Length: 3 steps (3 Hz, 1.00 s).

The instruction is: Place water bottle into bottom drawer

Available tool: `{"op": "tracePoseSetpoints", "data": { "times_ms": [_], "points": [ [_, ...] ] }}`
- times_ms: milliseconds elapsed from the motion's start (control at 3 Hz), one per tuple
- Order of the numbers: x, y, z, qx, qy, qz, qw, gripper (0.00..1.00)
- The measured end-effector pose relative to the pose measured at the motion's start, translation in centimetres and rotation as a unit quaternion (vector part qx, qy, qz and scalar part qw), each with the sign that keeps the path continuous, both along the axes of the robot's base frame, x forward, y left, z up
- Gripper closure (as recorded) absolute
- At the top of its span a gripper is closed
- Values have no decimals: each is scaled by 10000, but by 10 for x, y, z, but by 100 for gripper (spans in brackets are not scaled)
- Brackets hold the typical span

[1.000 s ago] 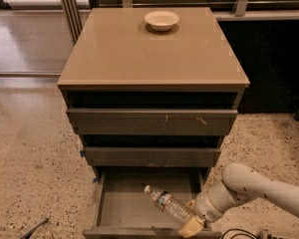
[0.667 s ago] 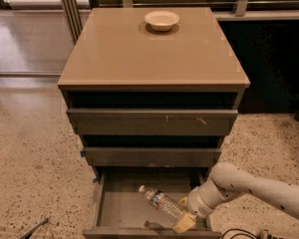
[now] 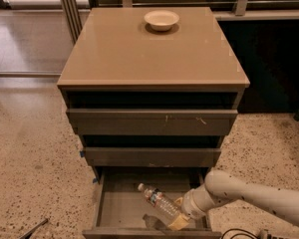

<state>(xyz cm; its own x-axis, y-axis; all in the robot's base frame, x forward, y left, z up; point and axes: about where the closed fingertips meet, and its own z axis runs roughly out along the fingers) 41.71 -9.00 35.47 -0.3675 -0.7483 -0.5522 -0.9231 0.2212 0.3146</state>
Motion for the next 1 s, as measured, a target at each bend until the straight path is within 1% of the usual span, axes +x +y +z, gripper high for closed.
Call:
{"op": "tracePoseSetpoints", "data": {
  "times_ms": [333, 667, 1000],
  "points": [
    [-2, 0, 0, 9, 30, 14, 10000, 100],
    [0, 2, -14, -35, -84, -82, 9999, 100],
    [11, 10, -54, -193, -210, -285, 9992, 100]
  ]
}}
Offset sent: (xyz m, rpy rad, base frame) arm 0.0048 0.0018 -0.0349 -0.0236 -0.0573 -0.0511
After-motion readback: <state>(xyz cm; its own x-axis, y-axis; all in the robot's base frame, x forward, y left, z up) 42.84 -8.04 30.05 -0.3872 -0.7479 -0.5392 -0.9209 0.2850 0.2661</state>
